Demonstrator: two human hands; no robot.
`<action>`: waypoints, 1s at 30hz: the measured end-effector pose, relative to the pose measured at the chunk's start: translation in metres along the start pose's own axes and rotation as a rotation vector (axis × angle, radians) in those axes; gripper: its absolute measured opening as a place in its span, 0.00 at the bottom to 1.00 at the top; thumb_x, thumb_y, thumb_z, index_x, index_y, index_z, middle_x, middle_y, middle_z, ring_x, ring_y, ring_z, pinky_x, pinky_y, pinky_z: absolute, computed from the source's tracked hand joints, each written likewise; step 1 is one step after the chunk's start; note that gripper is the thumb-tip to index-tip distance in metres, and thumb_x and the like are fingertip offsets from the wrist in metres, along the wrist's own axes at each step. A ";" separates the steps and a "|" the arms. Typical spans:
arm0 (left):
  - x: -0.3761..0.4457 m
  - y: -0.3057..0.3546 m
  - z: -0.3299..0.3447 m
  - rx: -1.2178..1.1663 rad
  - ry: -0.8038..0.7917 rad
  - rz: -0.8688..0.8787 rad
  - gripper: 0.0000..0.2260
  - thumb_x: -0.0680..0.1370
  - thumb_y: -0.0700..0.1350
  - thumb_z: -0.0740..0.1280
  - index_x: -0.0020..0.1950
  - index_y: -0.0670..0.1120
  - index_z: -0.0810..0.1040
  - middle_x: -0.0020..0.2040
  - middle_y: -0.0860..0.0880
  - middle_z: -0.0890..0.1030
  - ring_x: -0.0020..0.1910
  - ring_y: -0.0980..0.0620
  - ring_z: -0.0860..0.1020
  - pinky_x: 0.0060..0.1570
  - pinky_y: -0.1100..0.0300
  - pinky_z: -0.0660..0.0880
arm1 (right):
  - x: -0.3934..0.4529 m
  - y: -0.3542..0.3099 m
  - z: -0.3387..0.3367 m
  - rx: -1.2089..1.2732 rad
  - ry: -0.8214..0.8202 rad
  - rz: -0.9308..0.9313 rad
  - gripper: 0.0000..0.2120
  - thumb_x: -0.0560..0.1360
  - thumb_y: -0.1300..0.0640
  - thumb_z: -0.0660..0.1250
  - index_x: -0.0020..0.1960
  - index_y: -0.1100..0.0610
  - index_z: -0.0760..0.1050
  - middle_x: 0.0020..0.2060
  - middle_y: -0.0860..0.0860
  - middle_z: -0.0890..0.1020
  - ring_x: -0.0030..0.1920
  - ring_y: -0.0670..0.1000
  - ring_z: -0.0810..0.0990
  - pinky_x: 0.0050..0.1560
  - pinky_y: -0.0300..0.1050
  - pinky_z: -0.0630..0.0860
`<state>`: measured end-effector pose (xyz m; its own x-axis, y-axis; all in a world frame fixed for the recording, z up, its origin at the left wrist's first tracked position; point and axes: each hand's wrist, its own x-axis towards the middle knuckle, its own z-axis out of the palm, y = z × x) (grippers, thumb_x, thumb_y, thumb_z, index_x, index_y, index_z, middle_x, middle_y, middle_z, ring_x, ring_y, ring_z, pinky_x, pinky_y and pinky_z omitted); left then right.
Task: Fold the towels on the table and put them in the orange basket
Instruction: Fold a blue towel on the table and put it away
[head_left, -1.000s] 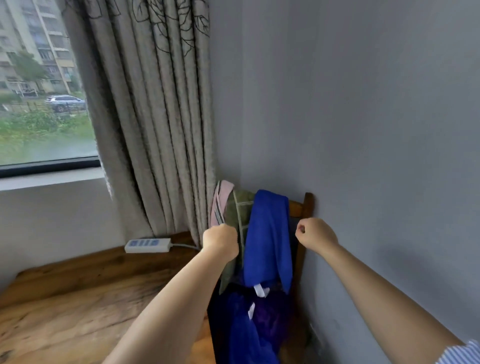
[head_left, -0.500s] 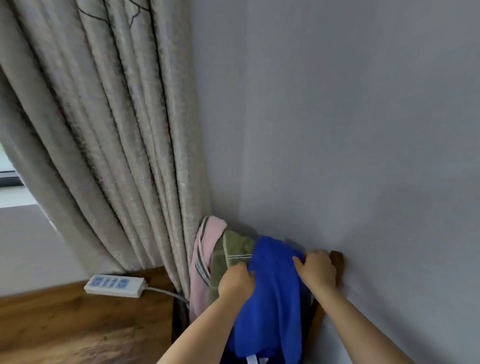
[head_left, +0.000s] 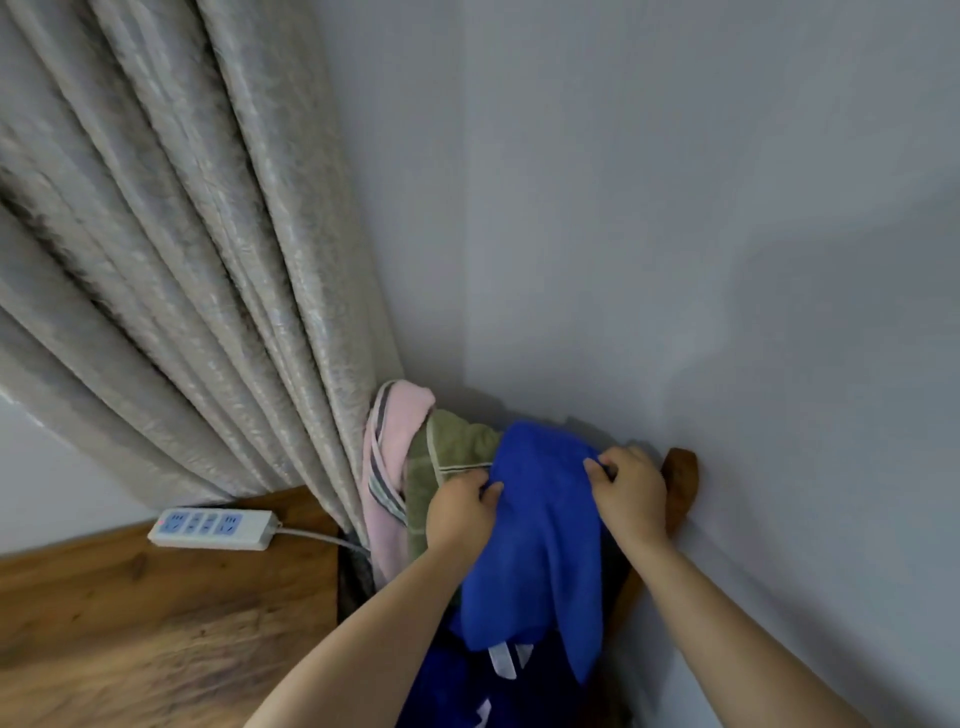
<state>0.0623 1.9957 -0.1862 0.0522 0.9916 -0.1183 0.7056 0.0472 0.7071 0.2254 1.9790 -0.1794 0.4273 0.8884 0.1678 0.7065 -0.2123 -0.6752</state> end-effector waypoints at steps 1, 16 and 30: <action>-0.002 0.000 -0.002 0.020 0.006 0.010 0.19 0.79 0.45 0.61 0.28 0.51 0.62 0.27 0.54 0.68 0.27 0.59 0.65 0.25 0.63 0.59 | -0.001 0.000 -0.001 0.025 0.012 -0.009 0.09 0.74 0.62 0.65 0.37 0.66 0.75 0.40 0.63 0.78 0.39 0.59 0.74 0.41 0.49 0.68; -0.063 0.029 -0.094 0.021 0.210 0.300 0.20 0.79 0.45 0.61 0.27 0.46 0.63 0.24 0.54 0.65 0.29 0.51 0.66 0.30 0.59 0.55 | -0.050 -0.089 -0.078 0.135 0.466 -0.357 0.06 0.68 0.70 0.70 0.33 0.70 0.76 0.31 0.65 0.76 0.30 0.59 0.74 0.36 0.38 0.63; -0.206 -0.079 -0.290 -0.233 0.544 0.361 0.17 0.76 0.40 0.65 0.26 0.46 0.68 0.23 0.55 0.64 0.26 0.54 0.62 0.27 0.67 0.63 | -0.221 -0.269 -0.065 0.289 0.309 -0.529 0.09 0.71 0.67 0.67 0.34 0.70 0.76 0.33 0.65 0.77 0.36 0.55 0.71 0.34 0.35 0.57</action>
<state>-0.2092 1.8226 -0.0161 -0.1494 0.8666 0.4762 0.5375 -0.3330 0.7747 -0.0221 1.8136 0.0117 0.2375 0.6765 0.6971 0.7038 0.3748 -0.6036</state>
